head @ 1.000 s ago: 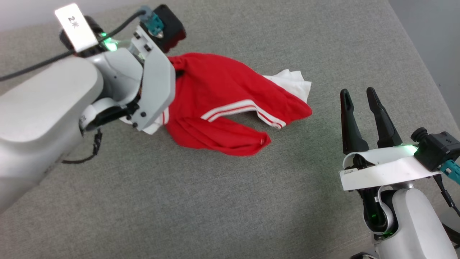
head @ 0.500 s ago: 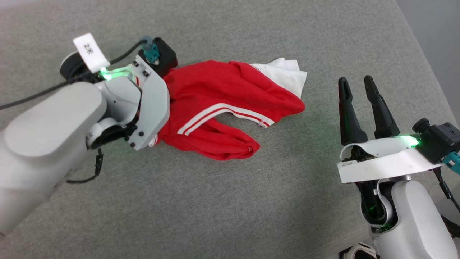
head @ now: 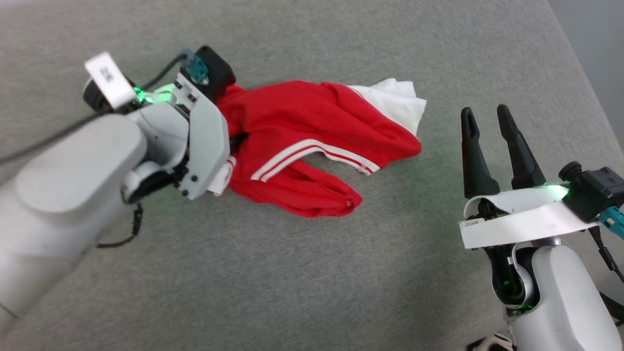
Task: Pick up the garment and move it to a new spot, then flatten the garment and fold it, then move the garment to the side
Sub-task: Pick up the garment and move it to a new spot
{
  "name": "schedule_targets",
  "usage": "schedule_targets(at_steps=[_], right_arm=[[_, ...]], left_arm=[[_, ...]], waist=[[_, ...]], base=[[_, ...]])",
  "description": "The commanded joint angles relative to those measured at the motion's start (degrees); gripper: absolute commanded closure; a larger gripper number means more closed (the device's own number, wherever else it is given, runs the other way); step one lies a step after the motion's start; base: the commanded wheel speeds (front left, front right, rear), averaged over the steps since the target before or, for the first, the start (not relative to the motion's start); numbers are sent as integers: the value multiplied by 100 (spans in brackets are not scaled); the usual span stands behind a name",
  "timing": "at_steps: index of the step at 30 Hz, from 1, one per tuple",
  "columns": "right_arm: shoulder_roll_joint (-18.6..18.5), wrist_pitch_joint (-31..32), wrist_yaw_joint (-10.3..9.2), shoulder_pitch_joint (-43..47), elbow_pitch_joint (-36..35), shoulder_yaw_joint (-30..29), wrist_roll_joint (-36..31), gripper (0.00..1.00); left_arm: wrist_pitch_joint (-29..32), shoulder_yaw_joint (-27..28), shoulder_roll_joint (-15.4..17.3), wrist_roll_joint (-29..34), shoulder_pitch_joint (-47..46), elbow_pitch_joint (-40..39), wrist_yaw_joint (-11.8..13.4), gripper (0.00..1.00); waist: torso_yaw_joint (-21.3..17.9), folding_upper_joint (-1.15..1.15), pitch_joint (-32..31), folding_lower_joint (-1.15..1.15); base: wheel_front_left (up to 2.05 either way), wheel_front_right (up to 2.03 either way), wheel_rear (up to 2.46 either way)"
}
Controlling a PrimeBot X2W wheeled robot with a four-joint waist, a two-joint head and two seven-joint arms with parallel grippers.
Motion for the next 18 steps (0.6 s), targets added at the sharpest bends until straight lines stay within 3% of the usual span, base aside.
schedule_targets(at_steps=[1, 9, 18], right_arm=[[5, -3, -8, 70, 38, -22, -121, 0], [-297, -3, -8, 304, 174, 15, -355, 0], [-742, -3, -8, 681, 396, 17, -445, 0]], left_arm=[[-208, -164, -120, 48, 264, 93, 10, 0], [-1565, -77, -277, -536, 270, 51, 10, 0], [-3527, 259, -288, -1611, 1359, 220, 10, 0]], waist=[[332, 0, -338, 0], [911, 0, -930, 0], [1468, 0, -1427, 0]], base=[[0, 0, 0], [0, 0, 0], [0, 0, 0]])
